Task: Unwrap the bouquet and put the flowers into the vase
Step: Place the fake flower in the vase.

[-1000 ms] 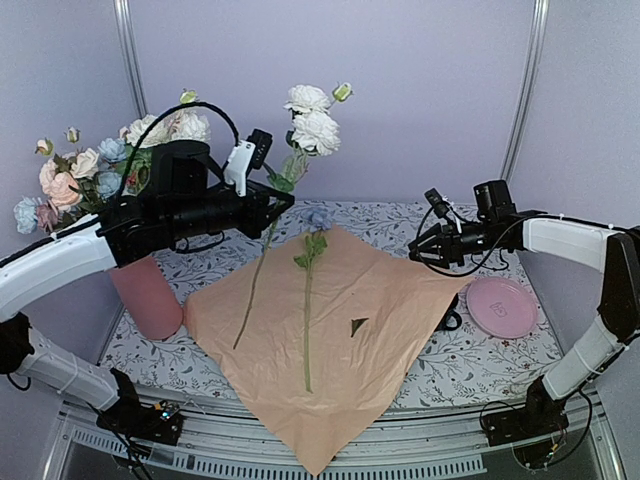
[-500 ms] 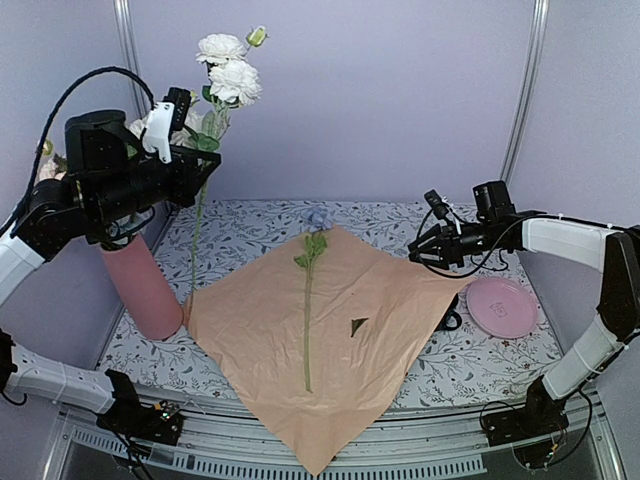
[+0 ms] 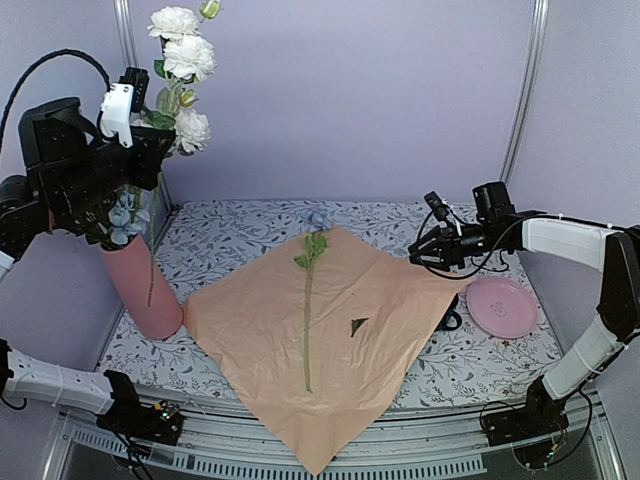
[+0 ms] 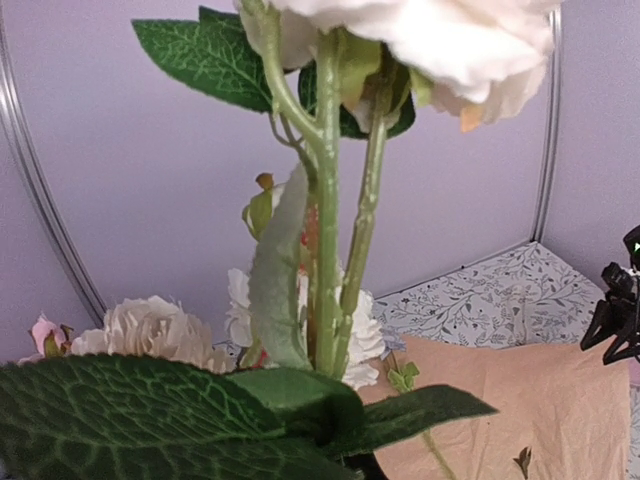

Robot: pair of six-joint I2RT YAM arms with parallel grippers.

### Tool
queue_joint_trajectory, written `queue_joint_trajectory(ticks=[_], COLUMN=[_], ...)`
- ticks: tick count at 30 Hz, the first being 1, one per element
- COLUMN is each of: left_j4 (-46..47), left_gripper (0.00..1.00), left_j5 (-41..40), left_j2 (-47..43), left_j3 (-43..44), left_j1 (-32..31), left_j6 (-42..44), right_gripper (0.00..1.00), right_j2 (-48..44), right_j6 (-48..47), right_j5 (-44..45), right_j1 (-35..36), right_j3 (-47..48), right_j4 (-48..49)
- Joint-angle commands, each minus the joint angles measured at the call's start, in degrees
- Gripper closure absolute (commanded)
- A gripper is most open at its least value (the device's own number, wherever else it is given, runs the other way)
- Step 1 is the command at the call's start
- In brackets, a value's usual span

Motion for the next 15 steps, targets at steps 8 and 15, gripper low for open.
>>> queue_joint_trajectory(ticks=[8, 15], left_j4=[11.9, 23.0], left_gripper=[1.0, 1.0], left_j5=[-2.8, -5.3], left_j2=[-0.2, -2.4], left_j3=[0.5, -3.5], left_j1=[1.1, 1.5], left_j6=[14.3, 21.8], right_gripper=[0.49, 0.49], right_j2=[-1.3, -1.4], right_j6=[-1.5, -1.8], right_j5=[0.0, 0.1], right_j1=[0.2, 0.1], right_j3=[1.1, 1.2], right_j4=[-1.1, -1.4])
